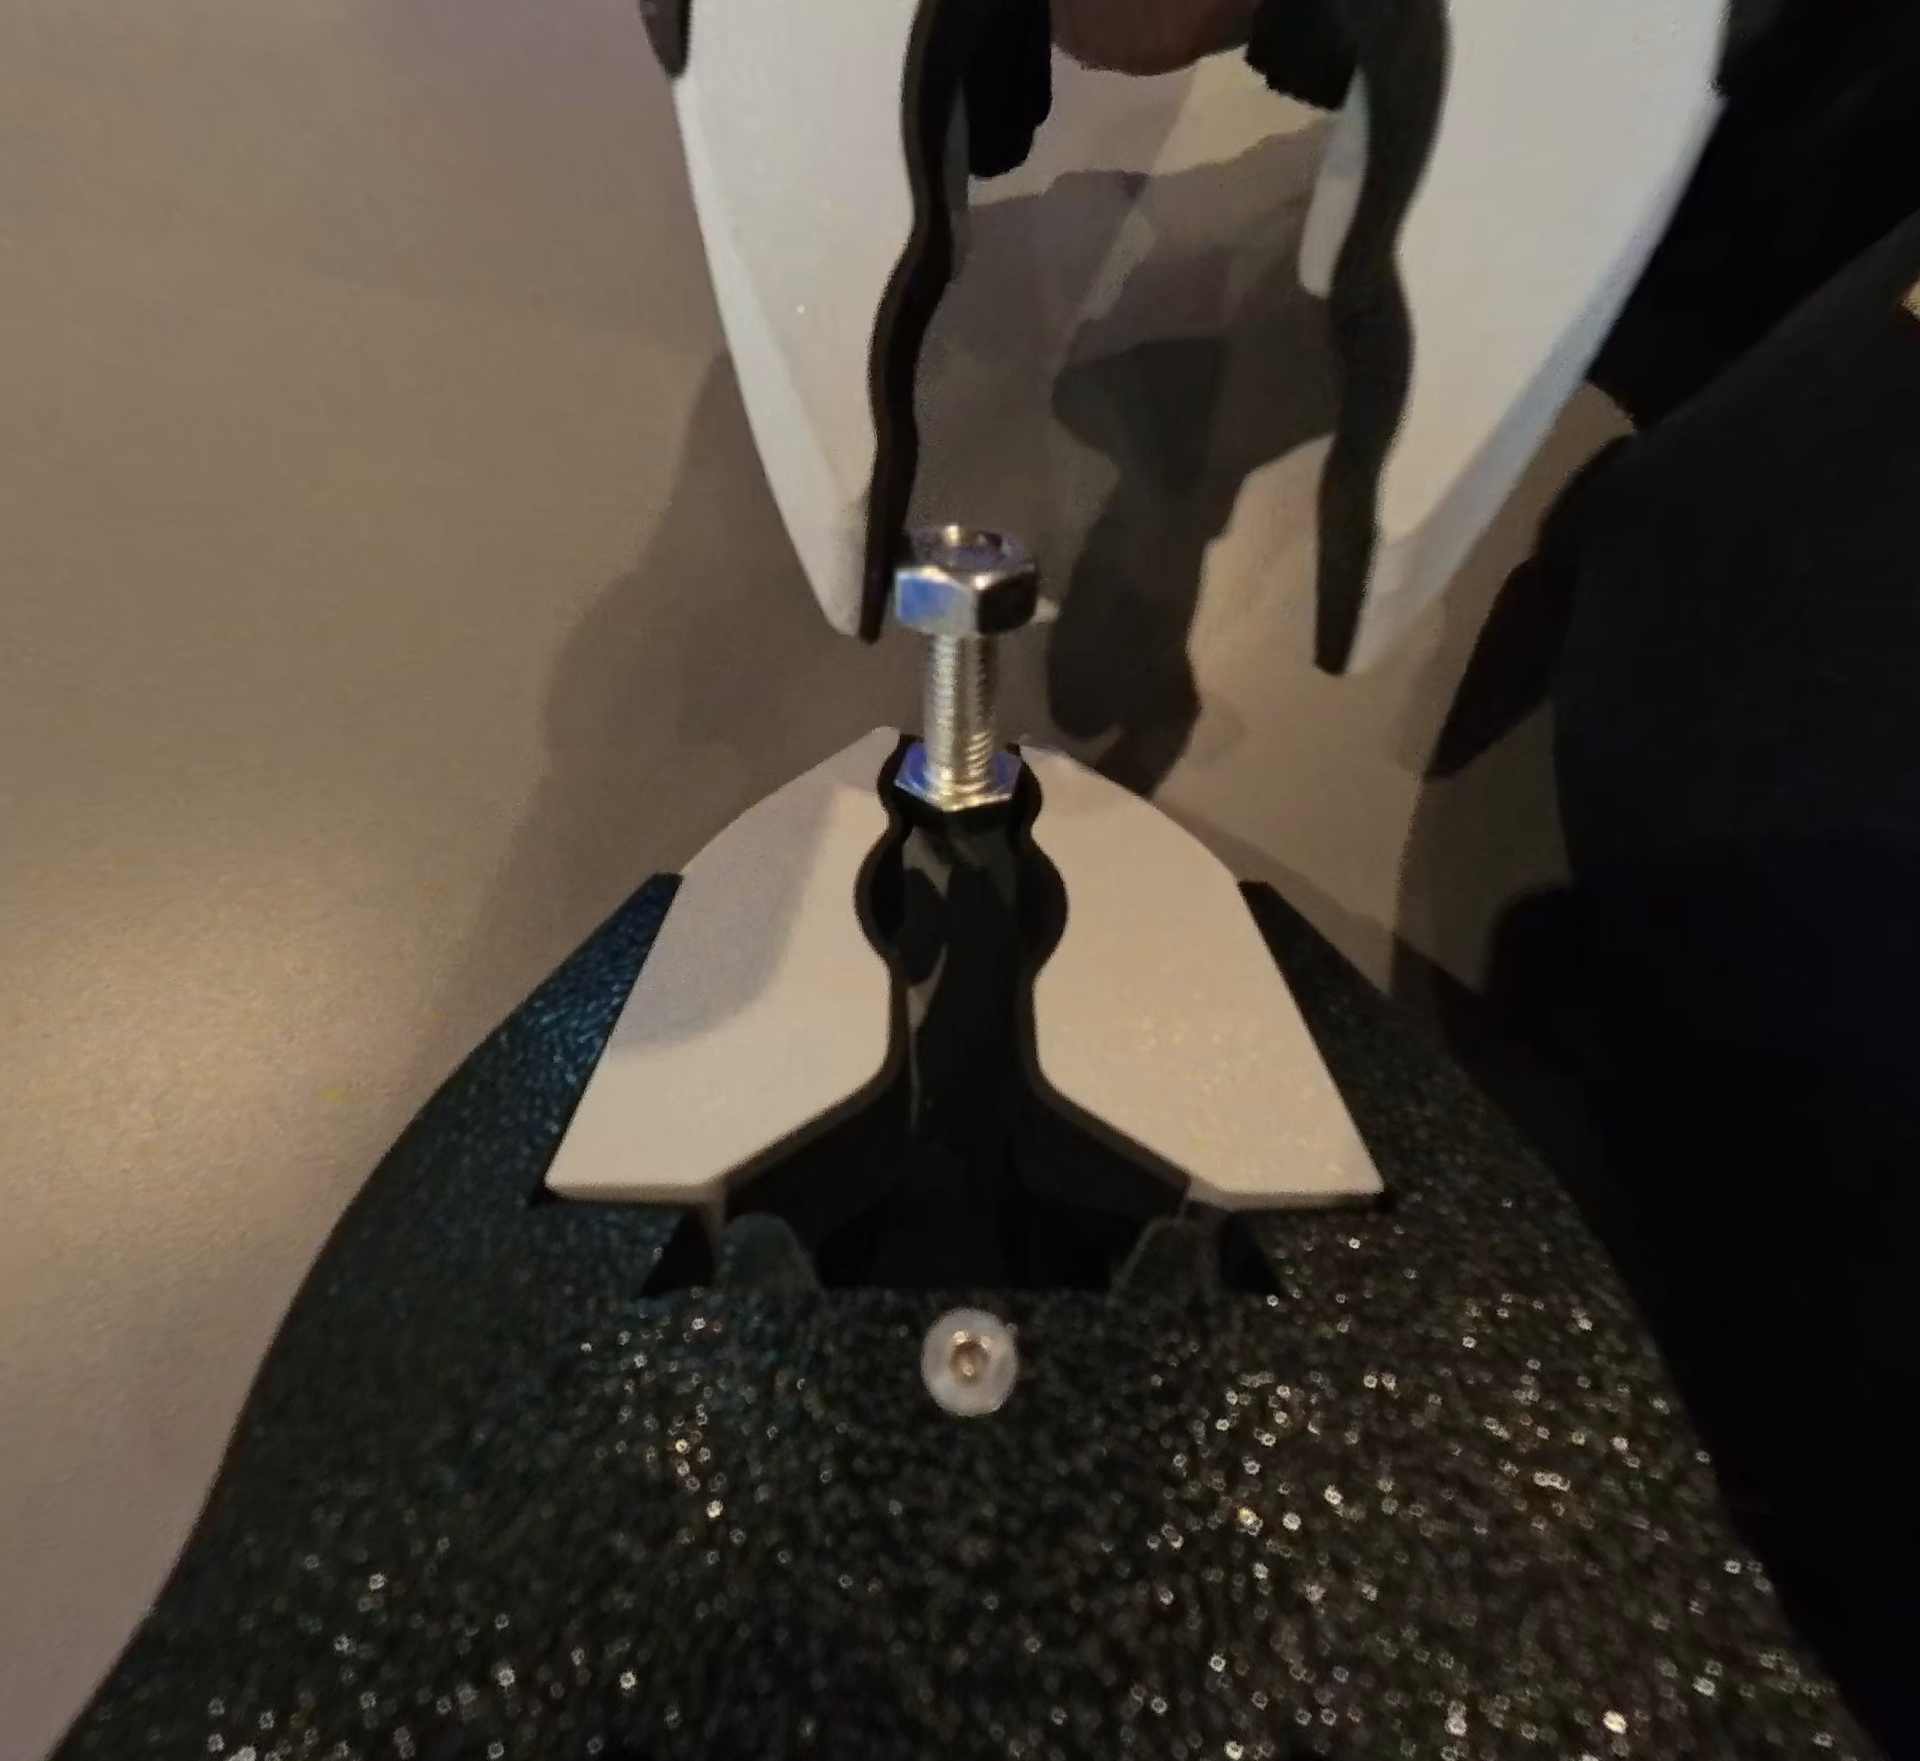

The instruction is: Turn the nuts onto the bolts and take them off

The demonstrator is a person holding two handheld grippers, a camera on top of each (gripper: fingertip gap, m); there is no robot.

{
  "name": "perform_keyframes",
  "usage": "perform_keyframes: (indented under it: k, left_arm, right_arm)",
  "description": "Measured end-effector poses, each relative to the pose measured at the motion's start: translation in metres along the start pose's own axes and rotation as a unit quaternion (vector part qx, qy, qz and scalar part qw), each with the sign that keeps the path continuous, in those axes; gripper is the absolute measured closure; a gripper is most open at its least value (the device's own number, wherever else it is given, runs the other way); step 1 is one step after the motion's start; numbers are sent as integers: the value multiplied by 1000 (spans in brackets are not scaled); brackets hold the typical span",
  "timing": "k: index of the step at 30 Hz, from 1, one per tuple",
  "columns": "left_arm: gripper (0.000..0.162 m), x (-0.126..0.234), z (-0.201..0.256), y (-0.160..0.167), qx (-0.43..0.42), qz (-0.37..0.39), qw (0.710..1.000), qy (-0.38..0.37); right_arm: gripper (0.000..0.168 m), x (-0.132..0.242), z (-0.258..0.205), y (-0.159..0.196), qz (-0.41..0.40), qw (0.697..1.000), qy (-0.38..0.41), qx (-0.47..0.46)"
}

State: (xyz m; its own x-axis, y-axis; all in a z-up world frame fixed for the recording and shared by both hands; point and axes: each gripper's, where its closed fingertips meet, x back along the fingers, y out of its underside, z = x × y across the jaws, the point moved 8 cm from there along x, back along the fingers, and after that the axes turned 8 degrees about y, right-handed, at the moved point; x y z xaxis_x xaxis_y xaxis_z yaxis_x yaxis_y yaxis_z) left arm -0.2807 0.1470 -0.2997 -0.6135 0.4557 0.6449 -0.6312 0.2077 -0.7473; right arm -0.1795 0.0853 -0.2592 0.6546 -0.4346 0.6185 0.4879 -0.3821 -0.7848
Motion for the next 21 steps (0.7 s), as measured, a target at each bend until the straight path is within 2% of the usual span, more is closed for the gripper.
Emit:
perform_keyframes:
  k: [8, 10, 14, 17, 21]
  left_arm:
    - [146, 0, 0, 0, 1, 1, 1000, 0]
    - [146, 0, 0, 0, 0, 0, 1000, 0]
    - [146, 0, 0, 0, 1, 0, 1000, 0]
    - [146, 0, 0, 0, 1, 0, 1000, 0]
    - [147, -1, 0, 0, 0, 0, 1000, 0]
  right_arm:
    - [113, 4, -1, -3, 16, 1000, 12, 14]
    - [116, 7, 5, 3, -5, 1000, 25, -12]
    - [123, 6, 9, 12, -30, 996, -18, -77]
    - [120, 2, 6, 9, -29, 998, -11, -50]
    - [114, 1, -2, -4, 14, 1000, 2, 11]
